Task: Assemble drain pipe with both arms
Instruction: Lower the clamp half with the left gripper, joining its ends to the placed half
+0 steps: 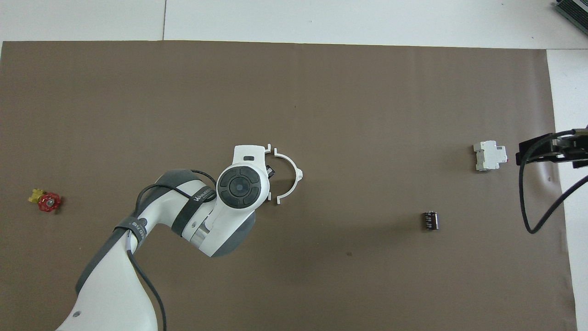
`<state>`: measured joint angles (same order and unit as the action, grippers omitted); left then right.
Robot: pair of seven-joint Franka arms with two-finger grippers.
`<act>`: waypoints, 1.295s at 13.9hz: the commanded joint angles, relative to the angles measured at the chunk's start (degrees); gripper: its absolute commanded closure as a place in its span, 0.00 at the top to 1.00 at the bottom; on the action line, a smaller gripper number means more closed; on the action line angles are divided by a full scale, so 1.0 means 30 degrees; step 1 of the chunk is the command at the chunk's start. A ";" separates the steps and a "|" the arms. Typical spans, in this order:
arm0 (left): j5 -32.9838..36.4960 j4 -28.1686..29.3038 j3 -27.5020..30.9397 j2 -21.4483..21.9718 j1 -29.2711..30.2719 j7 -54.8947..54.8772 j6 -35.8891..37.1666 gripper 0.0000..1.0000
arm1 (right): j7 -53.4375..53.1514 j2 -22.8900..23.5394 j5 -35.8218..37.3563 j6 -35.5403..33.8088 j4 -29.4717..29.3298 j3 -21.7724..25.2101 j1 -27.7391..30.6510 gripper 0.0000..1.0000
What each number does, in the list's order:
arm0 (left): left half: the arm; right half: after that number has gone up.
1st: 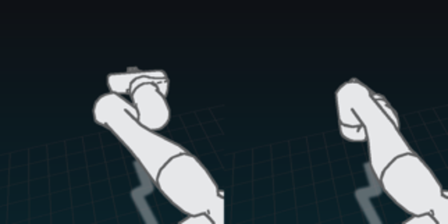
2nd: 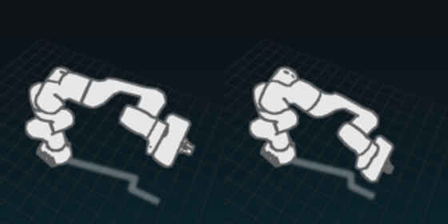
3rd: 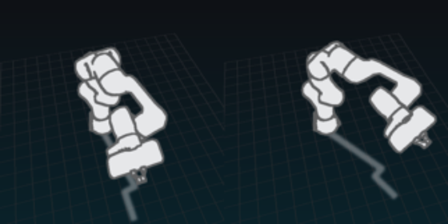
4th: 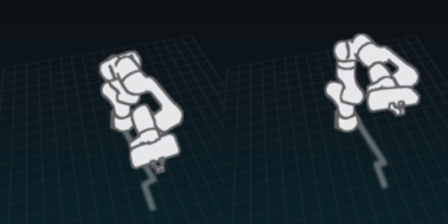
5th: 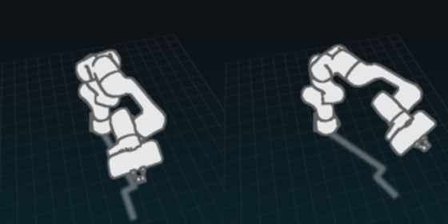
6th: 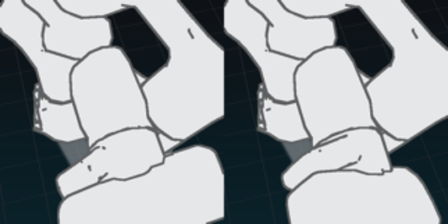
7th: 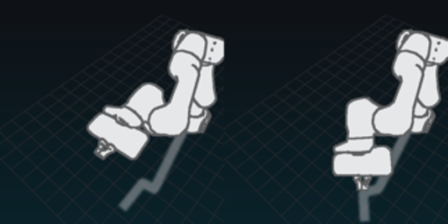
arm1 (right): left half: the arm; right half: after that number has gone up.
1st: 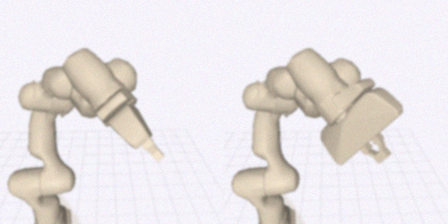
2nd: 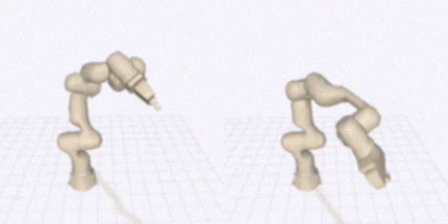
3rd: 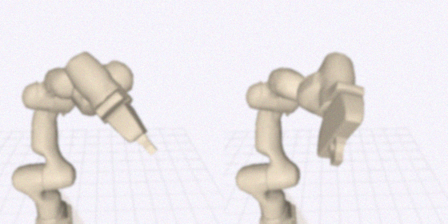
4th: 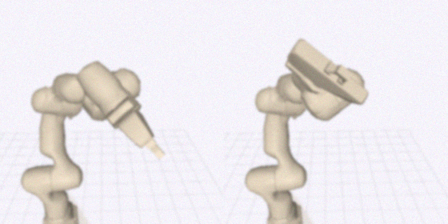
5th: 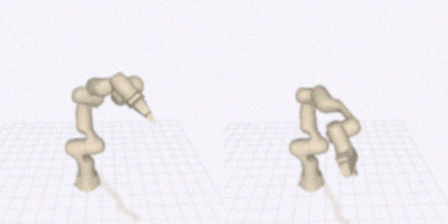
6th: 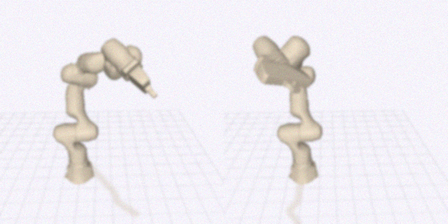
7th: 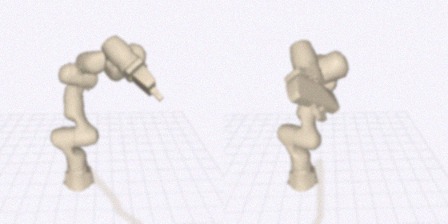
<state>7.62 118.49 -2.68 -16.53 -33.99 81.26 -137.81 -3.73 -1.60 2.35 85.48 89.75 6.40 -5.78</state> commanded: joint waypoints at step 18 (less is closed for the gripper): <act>0.0596 -0.0211 0.0162 0.0059 -0.0563 0.0394 0.0554 0.00 | 0.0392 0.0005 -0.0461 -0.0308 -0.0180 0.0005 0.0141 1.00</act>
<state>8.01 118.41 -2.80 -16.52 -34.77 81.26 -137.48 -3.73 -1.60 2.35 85.48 89.75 6.40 -5.79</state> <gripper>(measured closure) 0.930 0.000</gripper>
